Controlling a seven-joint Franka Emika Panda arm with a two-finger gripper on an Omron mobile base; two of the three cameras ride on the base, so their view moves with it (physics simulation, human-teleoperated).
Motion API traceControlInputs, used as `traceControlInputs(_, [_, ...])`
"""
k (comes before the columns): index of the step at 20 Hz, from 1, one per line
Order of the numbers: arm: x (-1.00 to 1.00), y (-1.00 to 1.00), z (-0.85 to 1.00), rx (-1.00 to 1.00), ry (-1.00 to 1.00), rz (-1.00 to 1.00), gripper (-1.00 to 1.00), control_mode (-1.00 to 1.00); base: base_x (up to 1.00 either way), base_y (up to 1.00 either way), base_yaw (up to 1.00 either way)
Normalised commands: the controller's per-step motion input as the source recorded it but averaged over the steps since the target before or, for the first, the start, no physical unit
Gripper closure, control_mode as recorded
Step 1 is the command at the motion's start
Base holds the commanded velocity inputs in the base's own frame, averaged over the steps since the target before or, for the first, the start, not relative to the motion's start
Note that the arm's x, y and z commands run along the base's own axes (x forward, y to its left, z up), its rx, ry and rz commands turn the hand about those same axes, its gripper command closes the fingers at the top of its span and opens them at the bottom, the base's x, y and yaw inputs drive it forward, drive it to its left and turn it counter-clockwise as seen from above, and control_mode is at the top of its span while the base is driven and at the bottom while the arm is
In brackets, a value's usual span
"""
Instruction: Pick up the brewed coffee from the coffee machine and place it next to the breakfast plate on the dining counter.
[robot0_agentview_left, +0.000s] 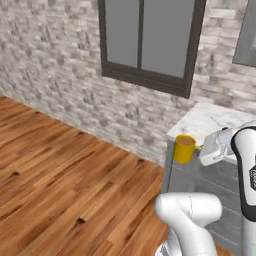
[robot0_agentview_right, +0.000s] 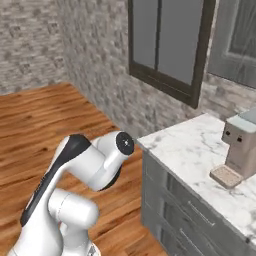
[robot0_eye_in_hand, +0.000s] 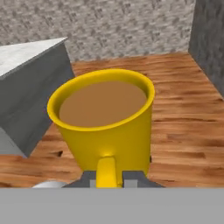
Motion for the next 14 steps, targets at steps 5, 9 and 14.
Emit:
traceControlInputs(5, [0.0, 0.0, 0.0, 0.0, 0.0, 0.0, 1.0, 1.0, 0.0, 0.0, 0.99])
traceControlInputs(9, [0.0, 0.0, 0.0, 0.0, 0.0, 0.0, 1.0, 1.0, 0.0, 0.01, 0.94])
traceControlInputs(14, [0.0, 0.0, 0.0, 0.0, 0.0, 0.0, 1.0, 1.0, 0.31, 0.03, 0.79])
